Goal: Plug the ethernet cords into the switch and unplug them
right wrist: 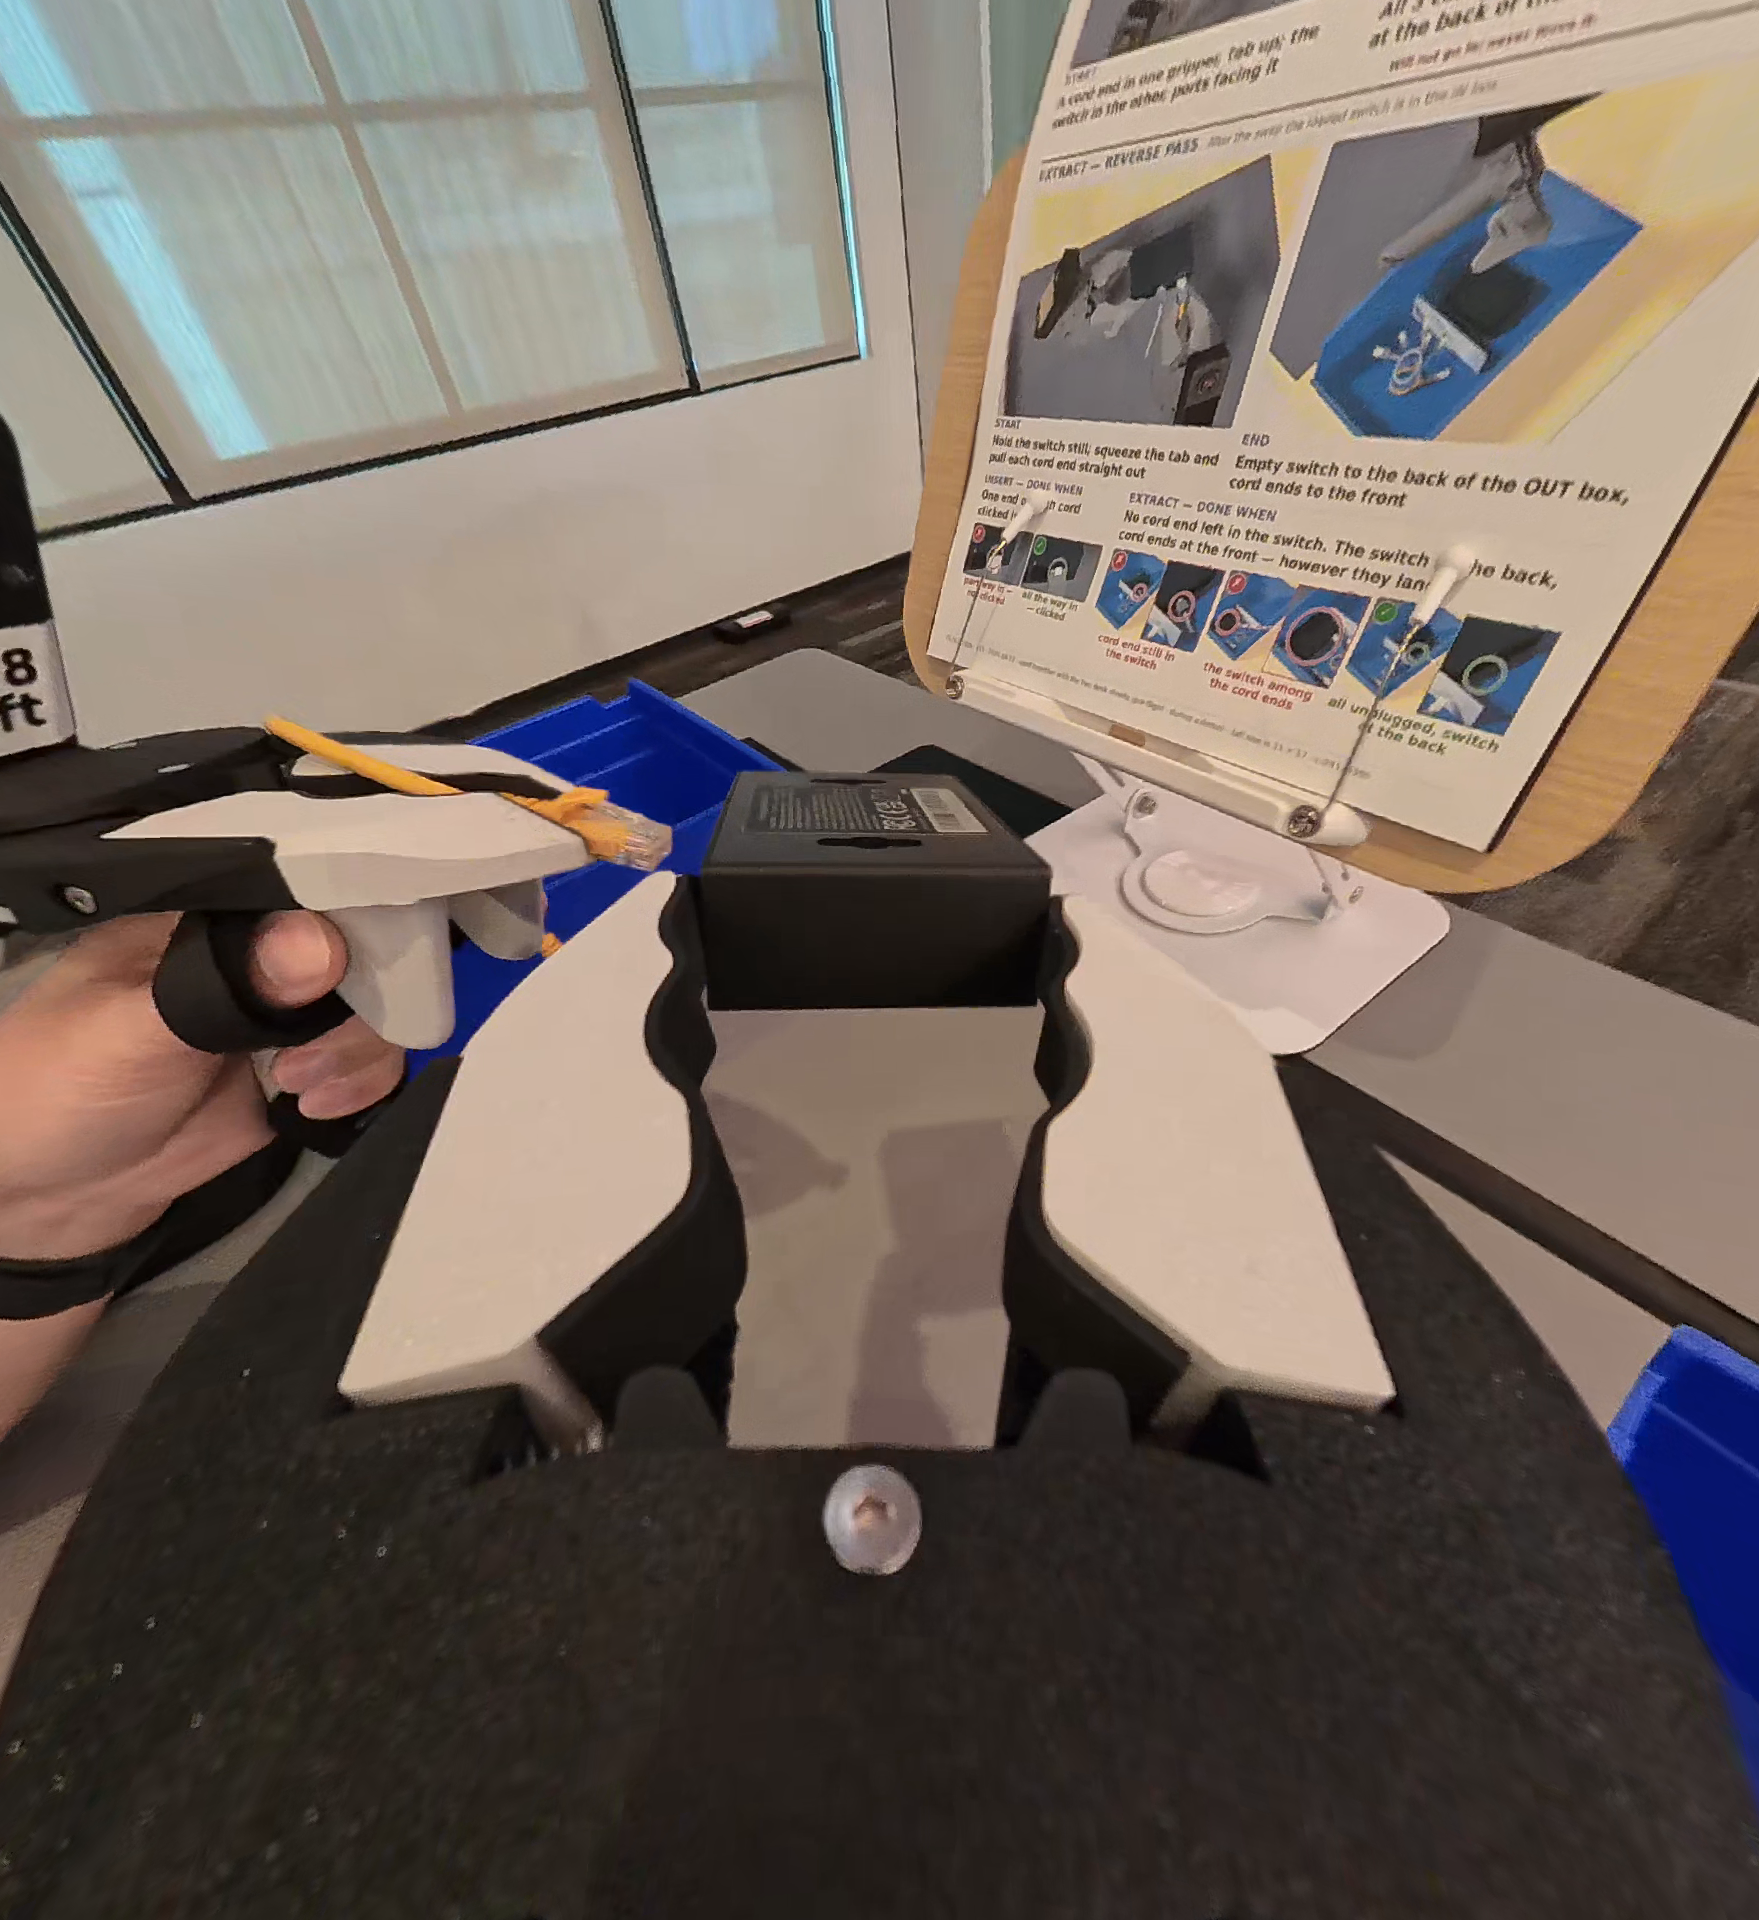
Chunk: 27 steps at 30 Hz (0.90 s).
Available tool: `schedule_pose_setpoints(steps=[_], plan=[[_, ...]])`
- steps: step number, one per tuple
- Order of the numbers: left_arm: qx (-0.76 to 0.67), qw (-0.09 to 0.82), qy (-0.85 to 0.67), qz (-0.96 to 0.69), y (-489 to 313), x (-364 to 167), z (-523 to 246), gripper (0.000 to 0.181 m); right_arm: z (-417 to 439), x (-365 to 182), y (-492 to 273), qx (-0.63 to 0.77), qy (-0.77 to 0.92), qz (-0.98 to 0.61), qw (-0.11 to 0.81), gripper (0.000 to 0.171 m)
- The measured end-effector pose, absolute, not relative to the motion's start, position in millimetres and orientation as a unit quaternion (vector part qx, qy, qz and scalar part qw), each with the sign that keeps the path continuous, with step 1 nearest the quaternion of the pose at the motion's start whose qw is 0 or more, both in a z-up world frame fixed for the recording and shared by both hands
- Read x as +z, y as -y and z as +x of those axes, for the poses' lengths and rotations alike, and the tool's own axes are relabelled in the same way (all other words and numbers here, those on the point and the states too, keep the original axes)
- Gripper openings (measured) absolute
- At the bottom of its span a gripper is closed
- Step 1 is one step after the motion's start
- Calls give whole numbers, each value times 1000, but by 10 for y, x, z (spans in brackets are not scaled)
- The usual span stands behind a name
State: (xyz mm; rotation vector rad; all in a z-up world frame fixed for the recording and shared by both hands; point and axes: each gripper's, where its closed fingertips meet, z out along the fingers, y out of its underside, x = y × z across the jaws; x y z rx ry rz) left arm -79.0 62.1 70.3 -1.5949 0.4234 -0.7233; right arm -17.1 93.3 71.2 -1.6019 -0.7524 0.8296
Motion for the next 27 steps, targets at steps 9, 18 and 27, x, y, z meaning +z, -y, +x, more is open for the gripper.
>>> schedule_pose_setpoints(steps=[9,18,27], plan=[[-359,625,-119,-682,-723,648,-877,12,-298,638,-882,324,335,-678,568,60],[-322,653,-119,-676,-731,673,-911,12,-365,668,-891,345,290,-676,583,60],[-284,677,-117,-668,-742,704,-983,12,-402,685,-856,365,273,-666,591,60]])
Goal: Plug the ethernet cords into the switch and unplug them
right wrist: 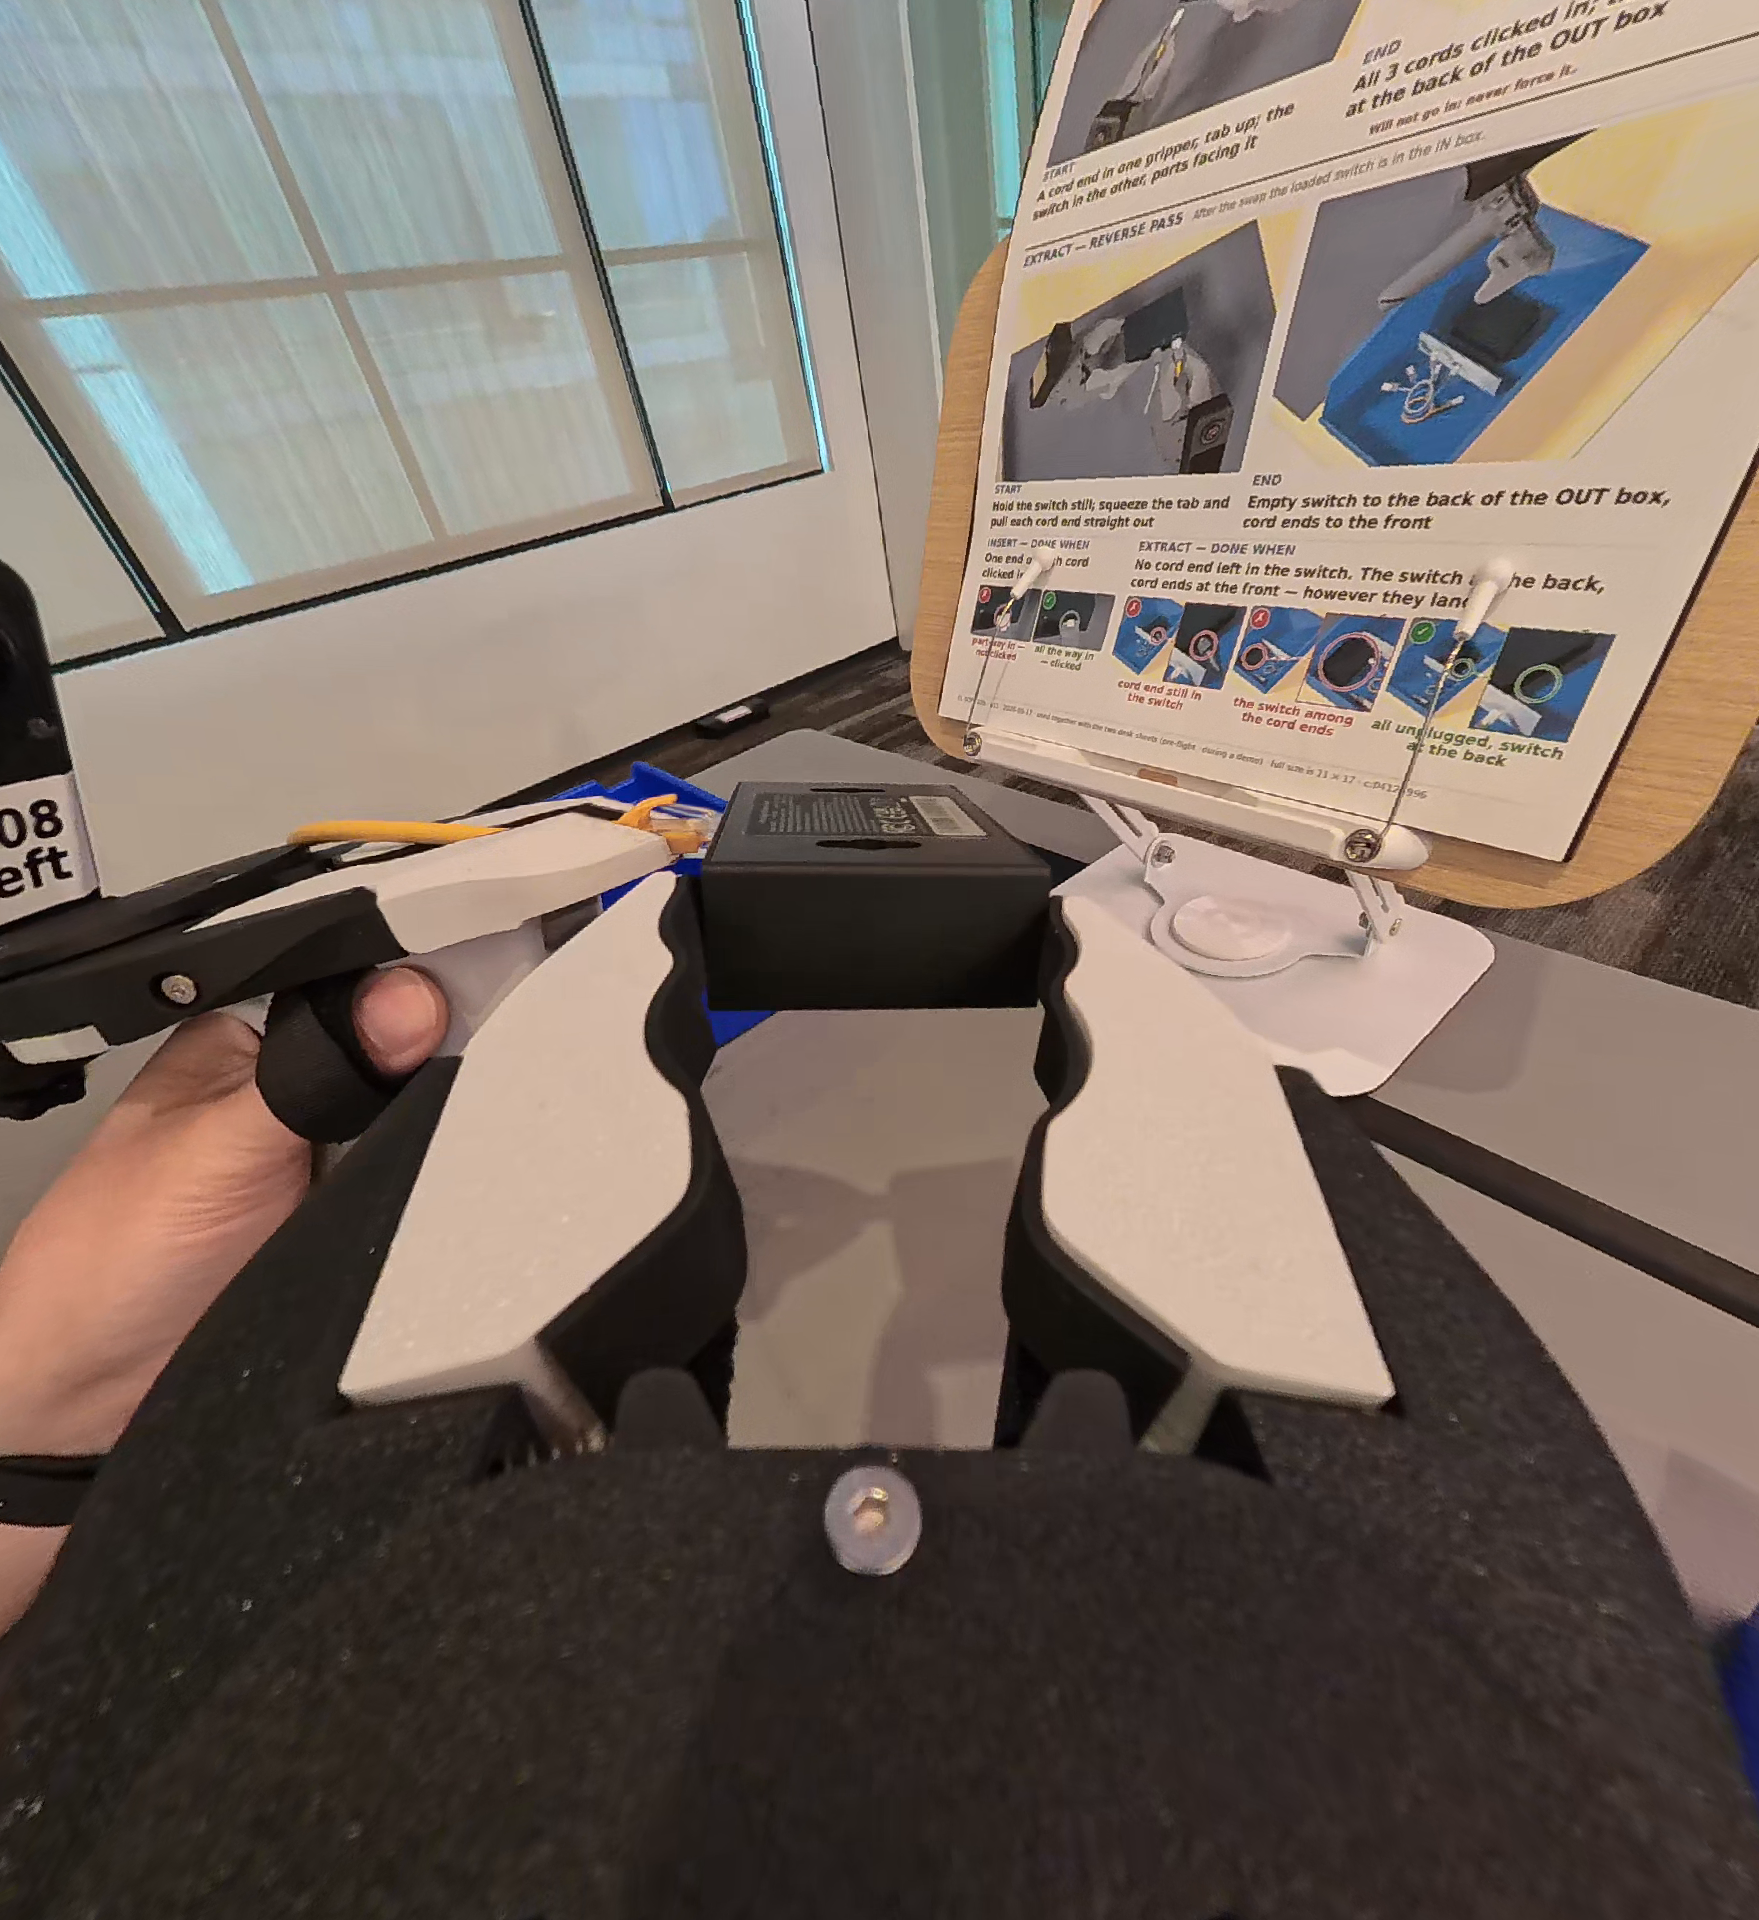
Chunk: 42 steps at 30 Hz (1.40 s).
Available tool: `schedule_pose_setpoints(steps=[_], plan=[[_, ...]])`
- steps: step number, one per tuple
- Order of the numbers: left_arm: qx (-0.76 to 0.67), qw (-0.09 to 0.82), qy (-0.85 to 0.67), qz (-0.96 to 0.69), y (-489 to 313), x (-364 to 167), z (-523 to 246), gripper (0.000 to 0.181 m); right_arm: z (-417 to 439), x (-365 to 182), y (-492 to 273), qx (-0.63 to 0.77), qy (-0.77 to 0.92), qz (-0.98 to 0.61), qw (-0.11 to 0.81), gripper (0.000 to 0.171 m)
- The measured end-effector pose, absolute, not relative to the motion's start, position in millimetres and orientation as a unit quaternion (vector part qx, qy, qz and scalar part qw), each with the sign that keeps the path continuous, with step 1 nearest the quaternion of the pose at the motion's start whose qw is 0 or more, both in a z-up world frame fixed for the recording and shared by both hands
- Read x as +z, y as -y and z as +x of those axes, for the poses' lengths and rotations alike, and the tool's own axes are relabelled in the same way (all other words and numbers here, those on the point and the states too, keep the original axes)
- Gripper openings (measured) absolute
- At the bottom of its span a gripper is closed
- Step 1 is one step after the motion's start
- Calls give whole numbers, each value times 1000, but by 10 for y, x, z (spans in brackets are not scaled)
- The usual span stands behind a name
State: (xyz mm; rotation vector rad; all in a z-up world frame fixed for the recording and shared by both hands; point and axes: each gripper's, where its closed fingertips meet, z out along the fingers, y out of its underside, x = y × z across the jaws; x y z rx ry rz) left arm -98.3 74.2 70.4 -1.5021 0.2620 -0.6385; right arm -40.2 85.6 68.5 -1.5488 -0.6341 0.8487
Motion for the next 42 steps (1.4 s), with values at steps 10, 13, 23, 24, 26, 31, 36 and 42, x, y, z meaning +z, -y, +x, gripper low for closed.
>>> schedule_pose_setpoints(steps=[10,13,23,24,26,31,36,42], plan=[[-213,716,-134,-652,-695,803,-1023,12,-461,768,-780,357,266,-636,630,60],[-197,730,-144,-639,-662,861,-1031,12,-481,791,-735,349,279,-622,643,60],[-197,747,-189,-606,-555,997,-966,12,-442,911,-618,339,302,-572,683,60],[-192,752,-188,-601,-544,1012,-968,12,-450,920,-603,335,307,-569,685,60],[-186,760,-190,-593,-518,1042,-965,12,-448,956,-576,332,308,-562,692,61],[-191,767,-199,-579,-473,1081,-944,12,-432,994,-529,314,320,-549,705,60],[-188,767,-207,-577,-462,1079,-921,12,-414,986,-521,308,328,-551,703,60],[-175,775,-201,-572,-442,1108,-938,12,-435,1019,-507,303,335,-545,706,60]])
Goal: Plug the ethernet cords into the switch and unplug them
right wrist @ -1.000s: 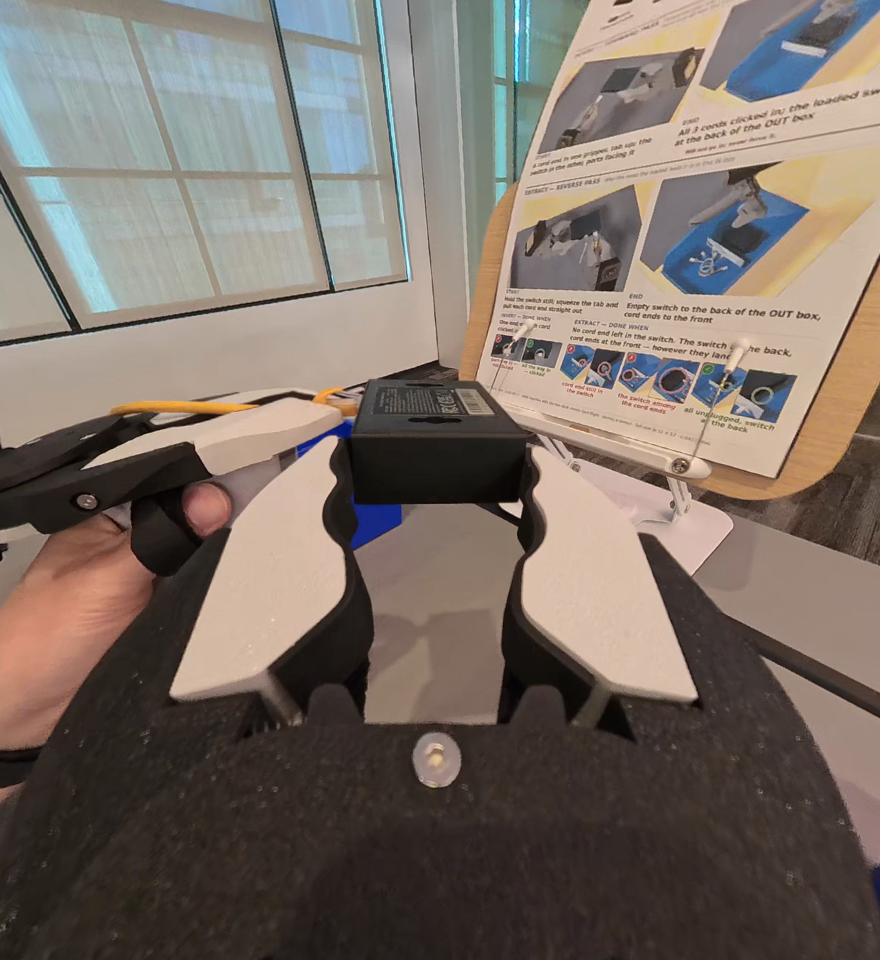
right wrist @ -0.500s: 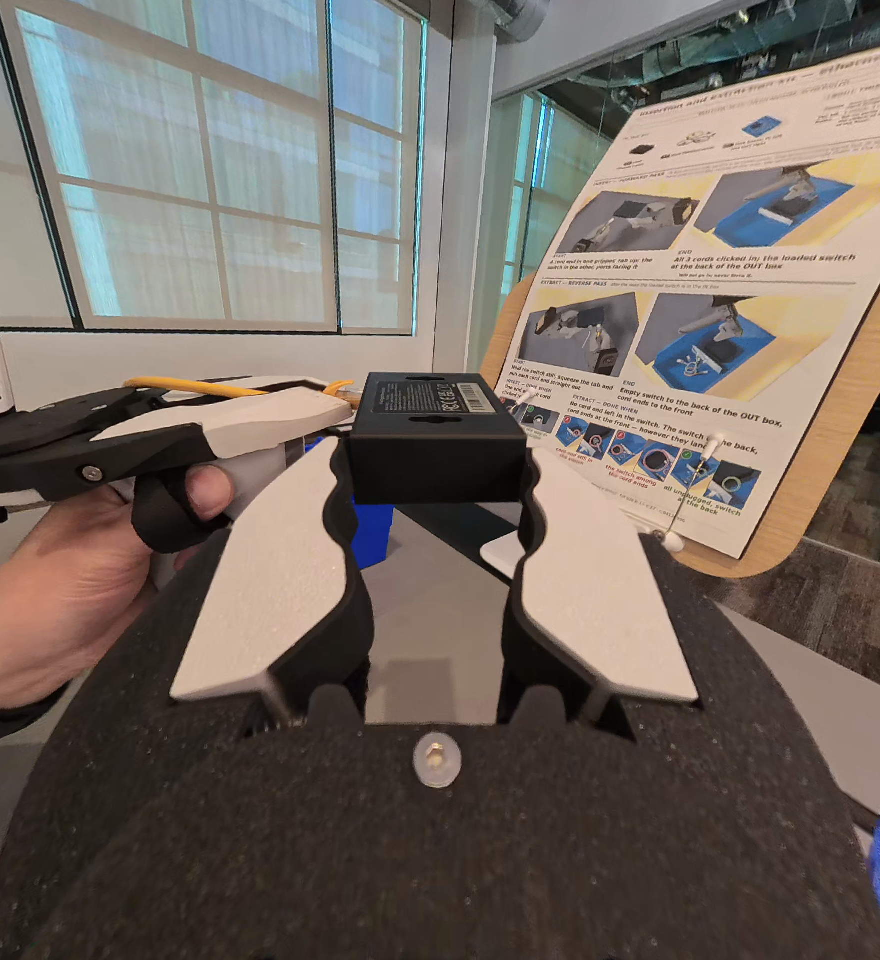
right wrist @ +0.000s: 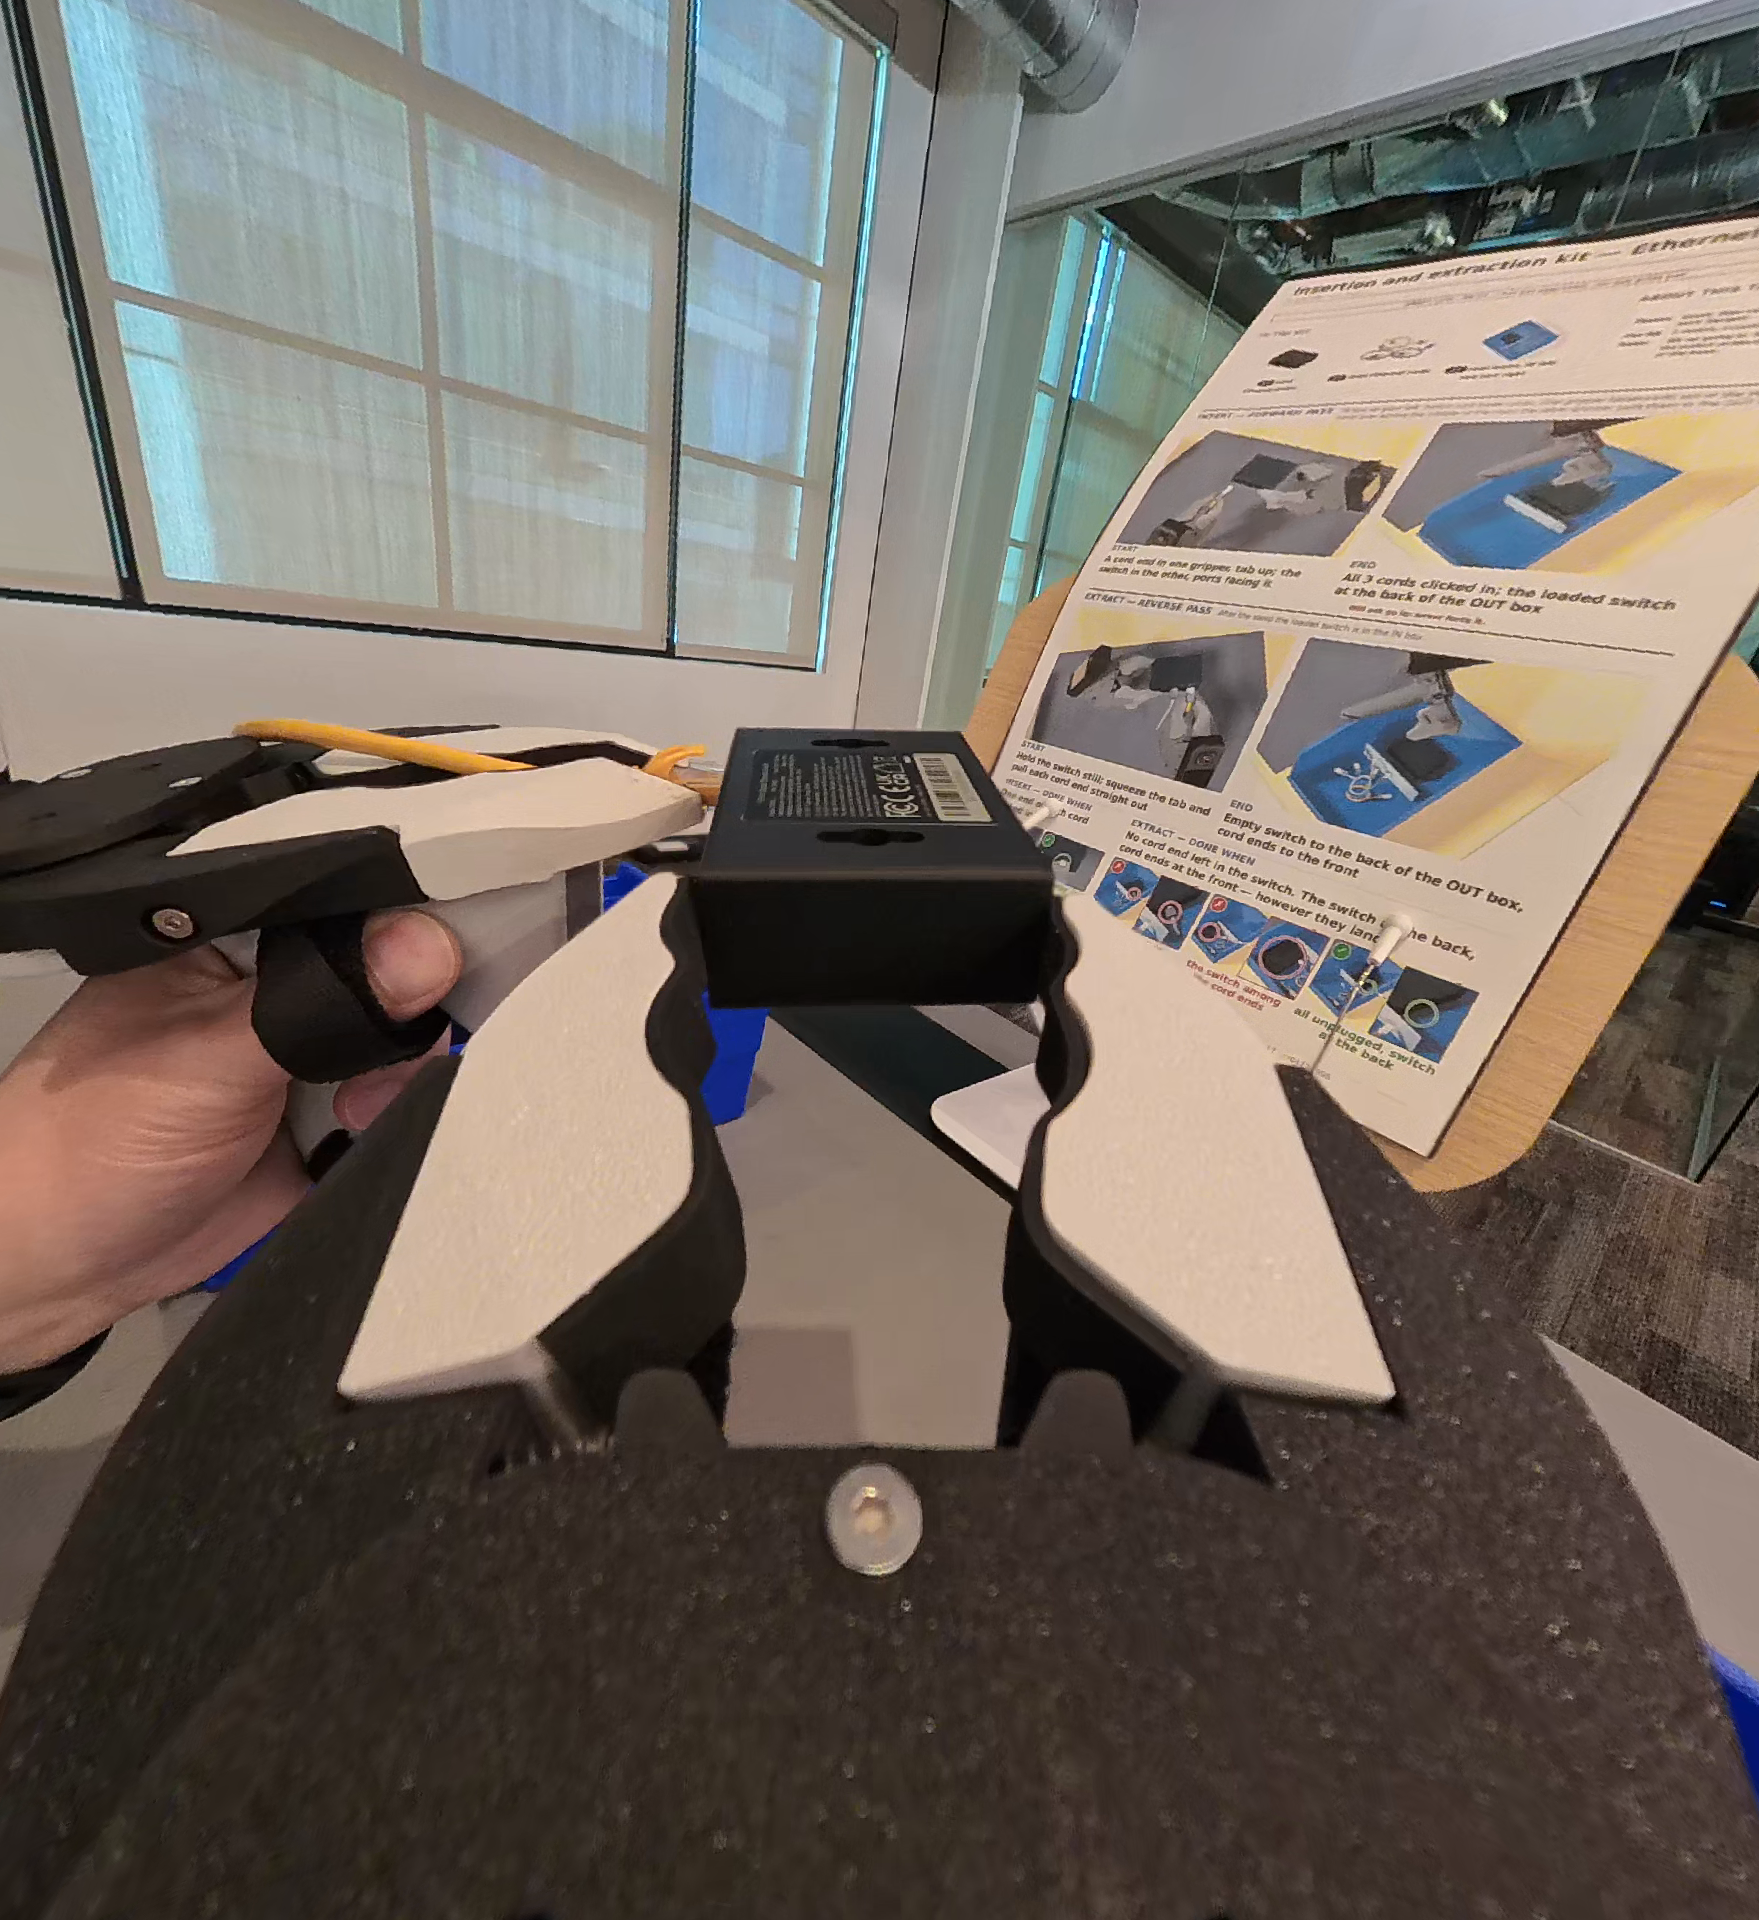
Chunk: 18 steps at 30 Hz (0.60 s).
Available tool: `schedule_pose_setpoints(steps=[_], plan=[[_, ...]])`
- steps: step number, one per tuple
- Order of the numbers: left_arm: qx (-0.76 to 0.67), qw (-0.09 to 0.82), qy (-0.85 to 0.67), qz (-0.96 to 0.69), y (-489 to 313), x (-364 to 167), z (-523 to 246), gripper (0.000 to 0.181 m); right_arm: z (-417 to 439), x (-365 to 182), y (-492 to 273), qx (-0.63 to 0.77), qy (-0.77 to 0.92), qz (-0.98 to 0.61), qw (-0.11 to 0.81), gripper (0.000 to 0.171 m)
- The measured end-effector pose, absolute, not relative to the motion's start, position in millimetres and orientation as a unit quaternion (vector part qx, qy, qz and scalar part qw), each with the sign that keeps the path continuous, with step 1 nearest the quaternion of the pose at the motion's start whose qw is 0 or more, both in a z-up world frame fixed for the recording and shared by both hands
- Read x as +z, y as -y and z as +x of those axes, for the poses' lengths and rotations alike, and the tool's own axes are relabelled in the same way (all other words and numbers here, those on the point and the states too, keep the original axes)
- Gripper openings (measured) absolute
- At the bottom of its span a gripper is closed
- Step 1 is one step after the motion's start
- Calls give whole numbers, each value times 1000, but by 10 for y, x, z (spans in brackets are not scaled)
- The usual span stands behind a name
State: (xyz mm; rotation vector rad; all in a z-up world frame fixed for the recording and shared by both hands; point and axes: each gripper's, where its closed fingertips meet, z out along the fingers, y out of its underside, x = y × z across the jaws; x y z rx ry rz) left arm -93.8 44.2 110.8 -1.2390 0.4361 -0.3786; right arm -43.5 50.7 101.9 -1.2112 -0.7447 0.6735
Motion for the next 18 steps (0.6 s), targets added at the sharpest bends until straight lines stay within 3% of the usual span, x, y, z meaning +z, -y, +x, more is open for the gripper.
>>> schedule_pose_setpoints(steps=[12,18], plan=[[-176,790,-175,-561,-395,1197,-1033,12,-530,1095,-404,291,369,-540,698,63],[-234,783,-154,-555,-360,1259,-1072,12,-576,1110,-345,153,441,-525,712,77]])
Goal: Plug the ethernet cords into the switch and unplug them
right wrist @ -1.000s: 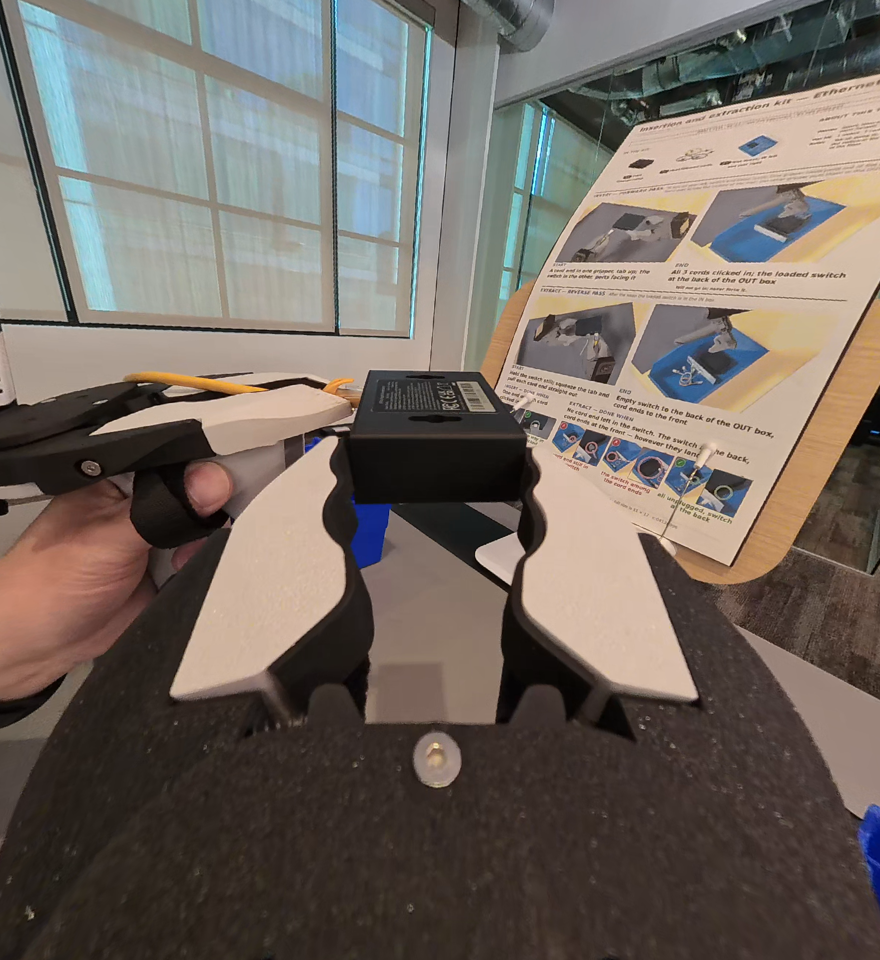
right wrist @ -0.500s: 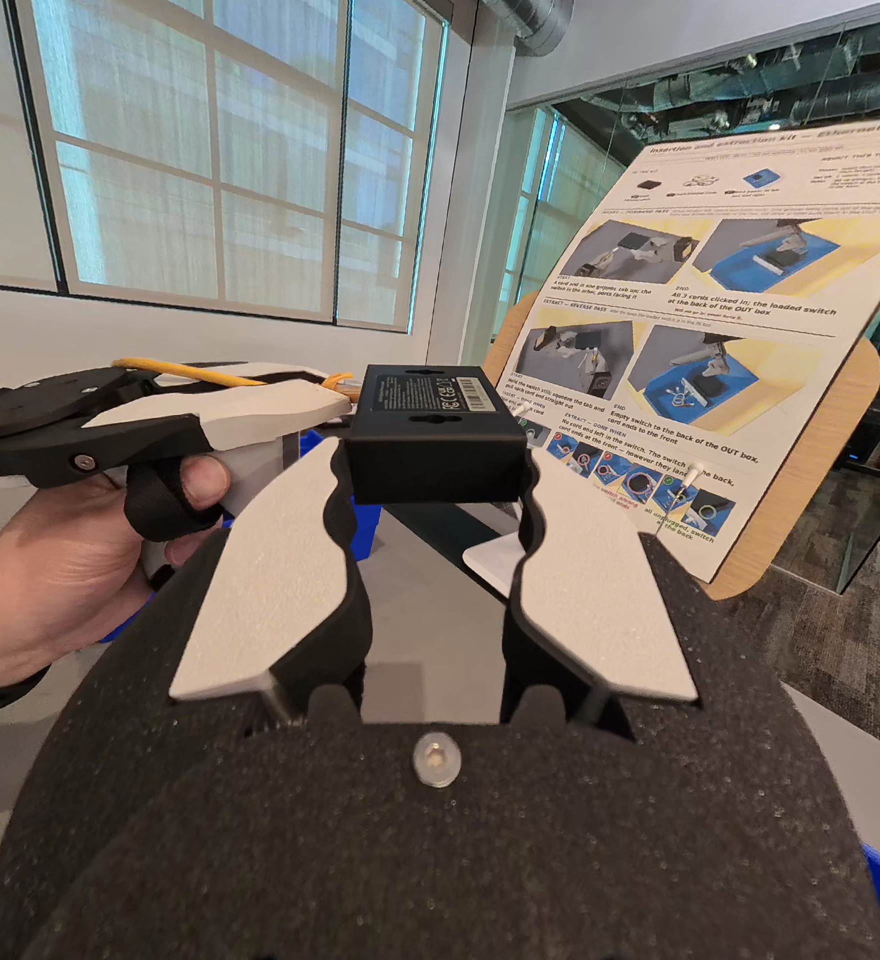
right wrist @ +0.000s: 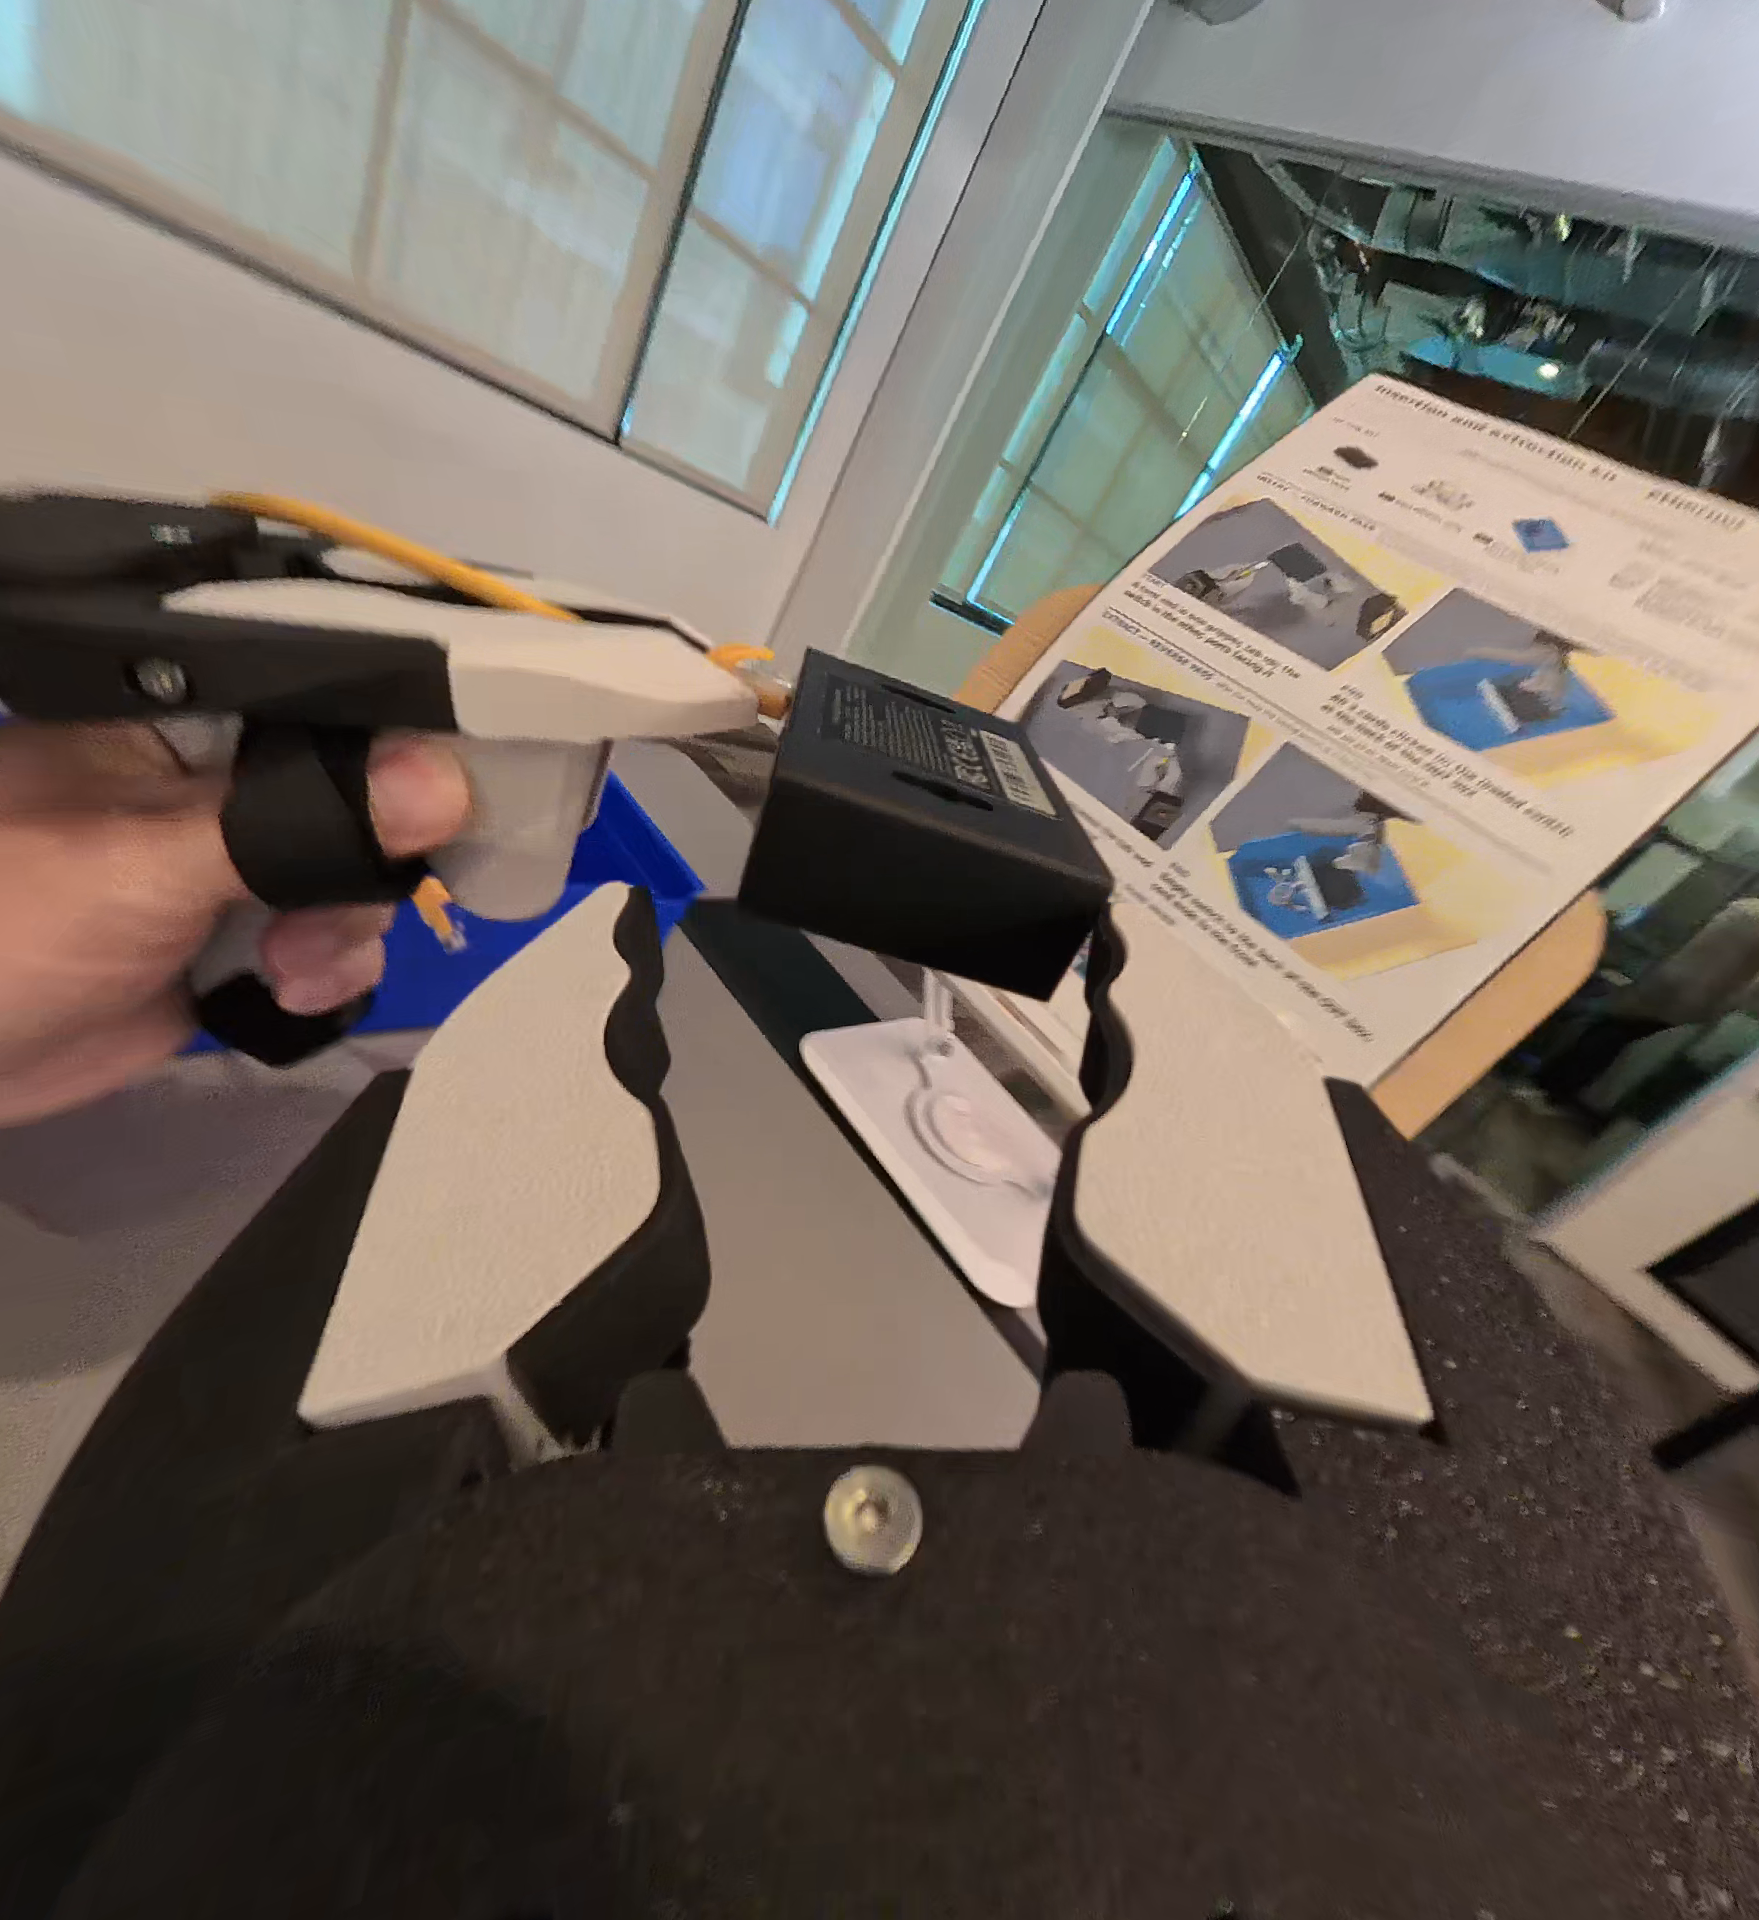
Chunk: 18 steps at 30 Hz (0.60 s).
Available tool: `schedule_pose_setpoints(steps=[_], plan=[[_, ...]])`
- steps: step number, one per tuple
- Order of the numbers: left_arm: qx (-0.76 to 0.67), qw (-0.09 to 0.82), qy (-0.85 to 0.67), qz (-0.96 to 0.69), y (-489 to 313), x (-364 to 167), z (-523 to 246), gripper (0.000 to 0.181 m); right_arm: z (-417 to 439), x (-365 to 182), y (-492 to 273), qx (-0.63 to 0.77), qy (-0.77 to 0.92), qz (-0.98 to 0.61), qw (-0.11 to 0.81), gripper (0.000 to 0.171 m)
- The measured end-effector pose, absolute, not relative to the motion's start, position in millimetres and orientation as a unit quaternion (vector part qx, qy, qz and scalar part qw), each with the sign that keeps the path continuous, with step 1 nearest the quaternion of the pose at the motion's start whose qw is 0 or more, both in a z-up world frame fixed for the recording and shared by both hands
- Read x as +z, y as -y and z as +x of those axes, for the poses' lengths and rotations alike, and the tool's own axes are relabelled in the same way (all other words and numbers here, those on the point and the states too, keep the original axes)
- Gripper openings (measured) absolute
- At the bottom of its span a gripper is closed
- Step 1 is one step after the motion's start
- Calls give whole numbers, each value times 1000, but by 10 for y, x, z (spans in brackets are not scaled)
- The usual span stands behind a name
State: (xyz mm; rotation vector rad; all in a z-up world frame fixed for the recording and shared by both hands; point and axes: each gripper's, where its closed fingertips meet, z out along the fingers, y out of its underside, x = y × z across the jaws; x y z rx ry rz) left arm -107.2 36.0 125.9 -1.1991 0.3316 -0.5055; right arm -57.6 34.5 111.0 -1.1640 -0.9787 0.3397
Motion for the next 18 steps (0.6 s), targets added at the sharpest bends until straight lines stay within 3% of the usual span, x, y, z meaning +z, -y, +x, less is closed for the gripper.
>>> schedule_pose_setpoints(steps=[5,18], plan=[[-294,765,-140,-556,-321,1309,-1069,12,-513,1234,-333,72,451,-504,733,60],[-302,765,-136,-552,-242,1385,-1061,12,-407,1359,-359,-103,516,-464,712,55]])
